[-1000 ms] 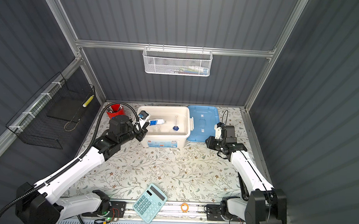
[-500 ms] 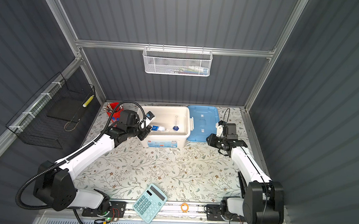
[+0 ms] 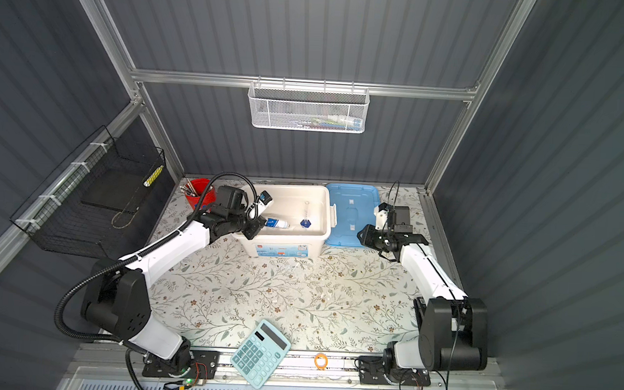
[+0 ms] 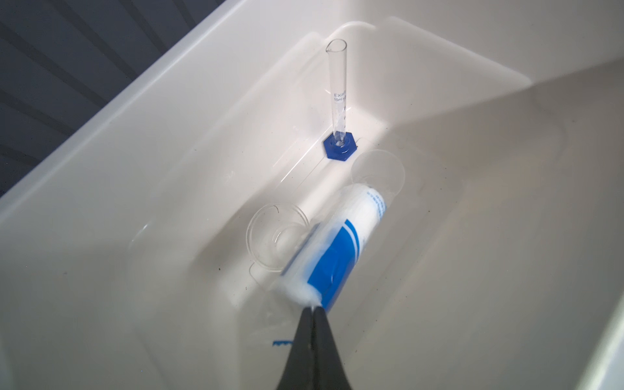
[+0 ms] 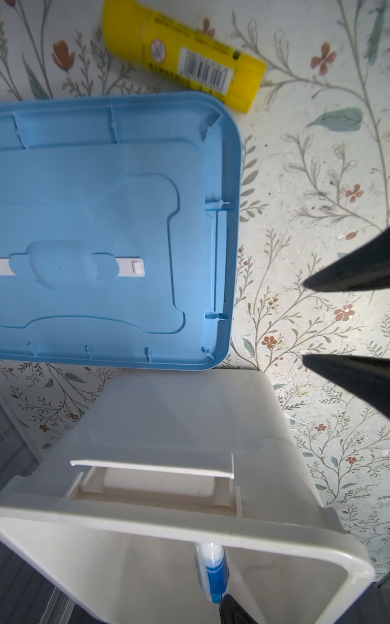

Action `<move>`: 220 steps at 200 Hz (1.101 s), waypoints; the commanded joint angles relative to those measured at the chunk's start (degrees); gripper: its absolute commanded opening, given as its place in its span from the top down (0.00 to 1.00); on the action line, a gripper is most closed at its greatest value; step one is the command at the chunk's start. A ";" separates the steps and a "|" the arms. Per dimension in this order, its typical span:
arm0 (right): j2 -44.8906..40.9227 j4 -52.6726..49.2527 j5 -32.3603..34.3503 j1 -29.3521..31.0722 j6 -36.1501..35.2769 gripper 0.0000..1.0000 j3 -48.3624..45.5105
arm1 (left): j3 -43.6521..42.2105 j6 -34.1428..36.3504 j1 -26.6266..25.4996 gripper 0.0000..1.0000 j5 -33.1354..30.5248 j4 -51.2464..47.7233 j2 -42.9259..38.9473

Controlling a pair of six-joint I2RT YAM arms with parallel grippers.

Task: Organize the chemistry lab equipment
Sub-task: 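Carry the white-and-blue tube over the white bin with left gripper, then lower the tube into the white bin beside the glassware with left gripper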

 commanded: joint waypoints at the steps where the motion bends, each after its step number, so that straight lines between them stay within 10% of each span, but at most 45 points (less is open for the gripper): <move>1: 0.76 -0.89 -1.04 -0.69 -0.53 0.66 2.62 | 3.10 1.41 0.38 1.00 1.43 -3.09 1.99; 220: 8.30 -1.98 -3.60 -2.74 -0.27 0.66 9.82 | 15.97 2.04 3.10 1.00 5.54 -13.58 11.37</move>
